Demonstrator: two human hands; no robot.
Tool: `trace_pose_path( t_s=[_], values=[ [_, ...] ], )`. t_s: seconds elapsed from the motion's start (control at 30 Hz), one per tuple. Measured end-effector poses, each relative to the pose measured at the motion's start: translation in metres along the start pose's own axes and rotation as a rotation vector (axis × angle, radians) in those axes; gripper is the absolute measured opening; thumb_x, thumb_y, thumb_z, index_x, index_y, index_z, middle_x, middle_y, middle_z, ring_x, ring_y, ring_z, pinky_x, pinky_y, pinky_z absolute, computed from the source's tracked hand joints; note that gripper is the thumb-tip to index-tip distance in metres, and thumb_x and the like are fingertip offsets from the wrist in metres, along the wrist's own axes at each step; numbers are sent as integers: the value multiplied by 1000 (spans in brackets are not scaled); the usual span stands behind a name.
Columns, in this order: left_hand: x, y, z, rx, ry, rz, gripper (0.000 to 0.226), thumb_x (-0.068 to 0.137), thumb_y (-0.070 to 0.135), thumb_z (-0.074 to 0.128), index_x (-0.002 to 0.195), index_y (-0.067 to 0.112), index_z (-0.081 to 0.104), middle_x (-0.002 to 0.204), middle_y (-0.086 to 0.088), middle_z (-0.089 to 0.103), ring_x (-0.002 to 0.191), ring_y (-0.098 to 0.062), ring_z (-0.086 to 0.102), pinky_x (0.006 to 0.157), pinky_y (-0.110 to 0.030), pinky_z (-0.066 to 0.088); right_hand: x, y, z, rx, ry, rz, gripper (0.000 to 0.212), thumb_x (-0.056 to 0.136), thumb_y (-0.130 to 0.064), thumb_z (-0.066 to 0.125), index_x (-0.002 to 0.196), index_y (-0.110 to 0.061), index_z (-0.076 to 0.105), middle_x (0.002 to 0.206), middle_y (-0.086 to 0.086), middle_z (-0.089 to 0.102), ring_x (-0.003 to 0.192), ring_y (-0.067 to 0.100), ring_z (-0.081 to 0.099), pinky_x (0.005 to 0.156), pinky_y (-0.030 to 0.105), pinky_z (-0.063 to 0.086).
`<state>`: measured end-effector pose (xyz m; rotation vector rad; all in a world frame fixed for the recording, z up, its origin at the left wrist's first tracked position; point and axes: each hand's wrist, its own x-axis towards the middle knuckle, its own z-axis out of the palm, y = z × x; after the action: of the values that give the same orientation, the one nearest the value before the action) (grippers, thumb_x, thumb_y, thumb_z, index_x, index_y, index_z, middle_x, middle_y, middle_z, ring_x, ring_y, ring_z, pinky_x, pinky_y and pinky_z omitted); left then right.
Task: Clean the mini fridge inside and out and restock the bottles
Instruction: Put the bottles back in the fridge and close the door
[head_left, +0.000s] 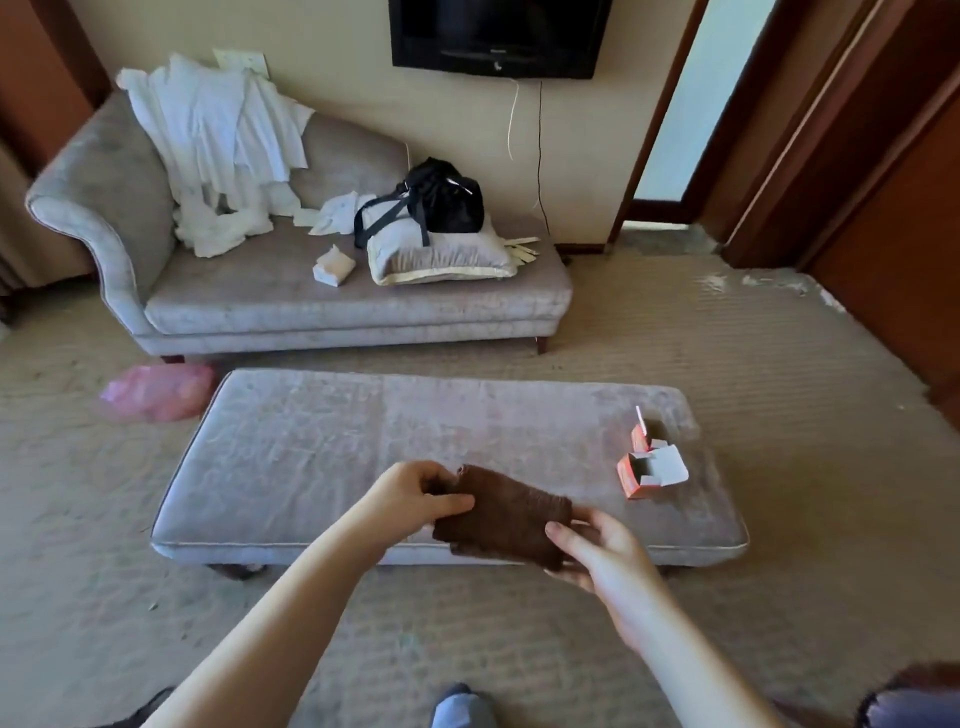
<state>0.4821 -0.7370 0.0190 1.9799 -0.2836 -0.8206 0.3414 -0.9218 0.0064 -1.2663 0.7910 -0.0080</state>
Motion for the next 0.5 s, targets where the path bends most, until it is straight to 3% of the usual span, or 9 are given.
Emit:
trace_pose_path(
  t_s=[0.2,0.3,0.4,0.5],
  values=[
    [164,-65,19,-37,28,-176,6,85,19,71,89,18,68,77,1,66,69,-10,62,64,-21,49,183,42,-1,-92,9,245,22,85,6,63,104,-5,58,91,11,68,74,20,67,58,25,56],
    [234,-119,37,-42,86,-296,12,87,14,67,100,15,68,79,0,66,72,-13,63,64,-21,51,270,91,8,-113,12,358,18,87,5,62,100,-7,58,92,11,66,77,22,65,65,28,55],
    [290,-180,58,-65,159,-425,16,85,13,69,101,11,70,86,-7,69,85,-25,68,81,-38,57,344,142,17,-143,13,413,18,87,6,61,92,-12,57,84,6,64,72,20,63,64,28,53],
    [327,-232,84,-153,206,-572,23,85,11,69,107,4,68,93,-12,70,90,-29,68,84,-44,56,394,184,12,-206,27,471,19,88,2,61,100,-12,58,84,3,63,71,16,62,54,20,52]
  ],
)
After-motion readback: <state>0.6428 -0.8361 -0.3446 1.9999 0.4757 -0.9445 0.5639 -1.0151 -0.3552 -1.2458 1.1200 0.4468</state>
